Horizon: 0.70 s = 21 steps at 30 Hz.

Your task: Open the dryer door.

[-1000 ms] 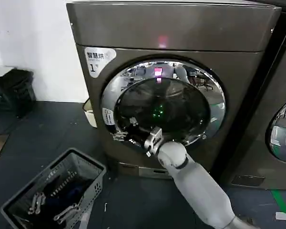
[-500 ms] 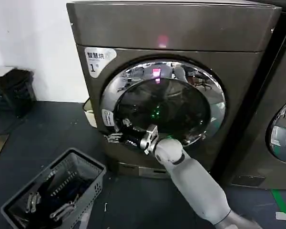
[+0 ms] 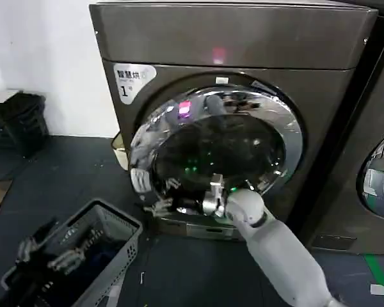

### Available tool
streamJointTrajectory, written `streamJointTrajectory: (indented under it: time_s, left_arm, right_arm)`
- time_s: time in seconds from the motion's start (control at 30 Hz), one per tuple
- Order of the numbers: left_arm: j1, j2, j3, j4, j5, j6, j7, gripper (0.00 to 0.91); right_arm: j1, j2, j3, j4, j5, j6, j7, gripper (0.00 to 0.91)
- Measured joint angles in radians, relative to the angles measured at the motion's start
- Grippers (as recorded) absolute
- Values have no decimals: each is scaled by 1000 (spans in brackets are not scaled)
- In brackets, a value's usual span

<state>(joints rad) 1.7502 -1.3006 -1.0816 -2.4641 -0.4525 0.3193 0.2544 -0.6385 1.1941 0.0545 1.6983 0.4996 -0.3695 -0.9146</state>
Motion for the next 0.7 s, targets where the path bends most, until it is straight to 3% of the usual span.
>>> streamJointTrajectory:
  time_s: [0.07, 0.23, 0.43, 0.7]
  left_arm:
    - [-32, 43, 0, 46, -20, -33, -47, 907]
    - [-121, 154, 14, 174, -107, -98, -57, 907]
    - [-212, 281, 57, 308, -132, -171, 8, 907]
    - [-335, 390, 178, 434, -163, -179, 25, 907]
  right_arm:
    - [-23, -11, 12, 18, -19, 28, -42, 907]
    - [-81, -30, 42, 50, -49, 63, -145, 907]
    - [-156, -58, 93, 95, -74, 86, -268, 907]
    - [-260, -99, 221, 187, -73, 89, -401, 907]
